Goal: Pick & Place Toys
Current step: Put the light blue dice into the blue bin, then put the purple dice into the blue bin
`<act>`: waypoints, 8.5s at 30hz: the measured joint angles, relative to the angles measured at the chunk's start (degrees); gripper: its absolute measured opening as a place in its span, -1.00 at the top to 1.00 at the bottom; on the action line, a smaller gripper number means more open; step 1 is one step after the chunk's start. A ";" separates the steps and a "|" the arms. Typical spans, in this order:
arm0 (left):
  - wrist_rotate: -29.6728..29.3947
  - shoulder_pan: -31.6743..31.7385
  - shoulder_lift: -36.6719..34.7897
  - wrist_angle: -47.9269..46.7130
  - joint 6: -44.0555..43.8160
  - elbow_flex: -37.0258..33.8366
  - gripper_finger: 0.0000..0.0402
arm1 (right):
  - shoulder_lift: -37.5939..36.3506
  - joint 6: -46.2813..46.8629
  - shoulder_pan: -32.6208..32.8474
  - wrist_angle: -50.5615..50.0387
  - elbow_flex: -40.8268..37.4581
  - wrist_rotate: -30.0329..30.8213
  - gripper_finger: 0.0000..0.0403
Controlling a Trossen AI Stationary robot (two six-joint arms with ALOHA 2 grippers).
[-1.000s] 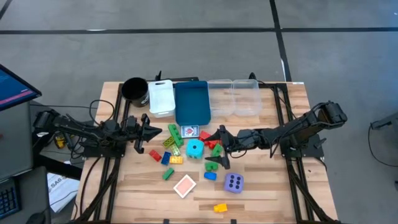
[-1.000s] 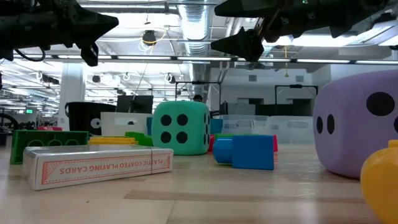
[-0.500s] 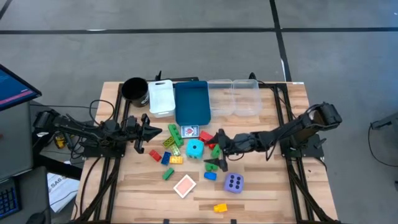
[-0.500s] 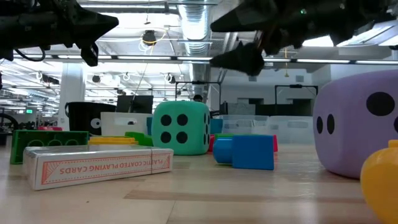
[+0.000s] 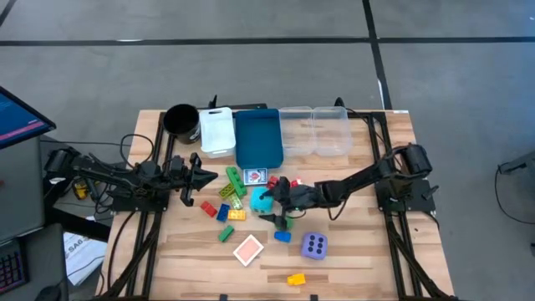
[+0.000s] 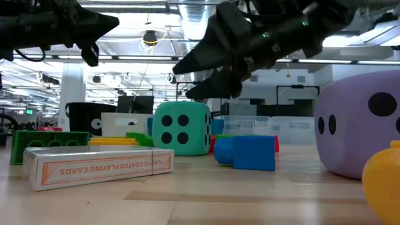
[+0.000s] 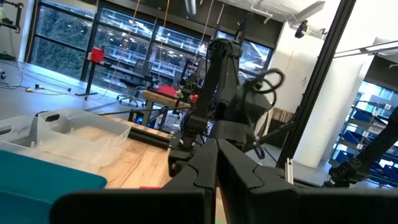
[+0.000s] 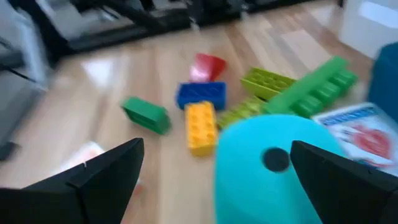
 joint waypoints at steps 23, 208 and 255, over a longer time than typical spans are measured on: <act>1.44 0.00 -0.01 -0.12 -0.02 0.01 0.99 | 0.02 1.97 1.21 -17.44 4.85 10.65 -0.99; 1.57 0.00 0.02 -3.82 -2.82 0.00 0.99 | -13.40 10.65 20.76 -45.86 13.26 20.17 -0.95; 1.53 0.00 0.02 18.11 9.23 0.04 0.99 | -13.27 54.88 33.34 -71.69 16.43 12.06 0.28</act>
